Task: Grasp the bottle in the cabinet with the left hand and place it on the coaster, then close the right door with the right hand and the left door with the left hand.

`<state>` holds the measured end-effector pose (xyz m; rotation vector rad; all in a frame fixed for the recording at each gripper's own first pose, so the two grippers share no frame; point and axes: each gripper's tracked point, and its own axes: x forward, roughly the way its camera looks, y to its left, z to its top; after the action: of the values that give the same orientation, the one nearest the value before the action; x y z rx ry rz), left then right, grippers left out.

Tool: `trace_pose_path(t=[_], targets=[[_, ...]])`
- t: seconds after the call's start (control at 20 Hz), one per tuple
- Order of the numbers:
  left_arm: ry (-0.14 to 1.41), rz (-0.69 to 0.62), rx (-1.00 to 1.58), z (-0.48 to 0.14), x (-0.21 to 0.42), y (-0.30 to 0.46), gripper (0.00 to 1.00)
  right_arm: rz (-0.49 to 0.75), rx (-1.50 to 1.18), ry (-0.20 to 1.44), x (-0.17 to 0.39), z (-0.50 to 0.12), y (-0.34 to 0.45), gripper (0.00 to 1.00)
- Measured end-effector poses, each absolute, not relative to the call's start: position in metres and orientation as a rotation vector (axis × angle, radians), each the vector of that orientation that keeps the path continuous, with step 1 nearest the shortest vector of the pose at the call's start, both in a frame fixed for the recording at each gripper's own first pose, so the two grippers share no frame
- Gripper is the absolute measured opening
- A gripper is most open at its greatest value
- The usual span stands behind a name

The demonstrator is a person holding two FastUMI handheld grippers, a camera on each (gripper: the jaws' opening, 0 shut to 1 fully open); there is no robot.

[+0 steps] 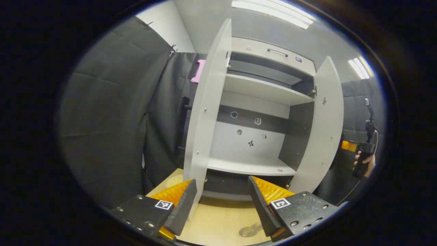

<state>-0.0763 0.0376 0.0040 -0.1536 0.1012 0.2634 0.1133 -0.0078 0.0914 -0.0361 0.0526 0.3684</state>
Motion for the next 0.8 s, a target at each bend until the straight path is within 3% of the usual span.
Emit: trace_pose_path(t=[0.05,0.1,0.2,0.25,0.35,0.7,0.8], targets=[[0.107,0.271,-0.151,0.002,-0.079,0.042,0.87,0.375,-0.027,0.052,0.112,0.091,0.000,0.95],[0.109,0.287,-0.146,0.001,-0.082,0.049,0.88,0.386,-0.022,0.051,0.112,0.092,0.008,0.90],[0.103,0.309,-0.144,0.001,-0.087,0.062,0.94,0.410,0.005,0.032,0.109,0.094,0.027,0.90],[0.097,0.314,-0.148,0.003,-0.090,0.066,0.81,0.422,0.018,0.024,0.109,0.095,0.036,0.90],[0.085,0.326,-0.153,0.004,-0.096,0.074,0.81,0.450,0.061,0.007,0.104,0.101,0.051,0.96],[0.067,0.381,-0.114,0.004,-0.127,0.125,0.94,0.387,0.120,-0.046,0.099,0.100,0.052,0.96],[0.049,0.413,-0.118,0.006,-0.129,0.143,0.92,0.375,0.097,-0.019,0.100,0.089,0.052,0.96]])
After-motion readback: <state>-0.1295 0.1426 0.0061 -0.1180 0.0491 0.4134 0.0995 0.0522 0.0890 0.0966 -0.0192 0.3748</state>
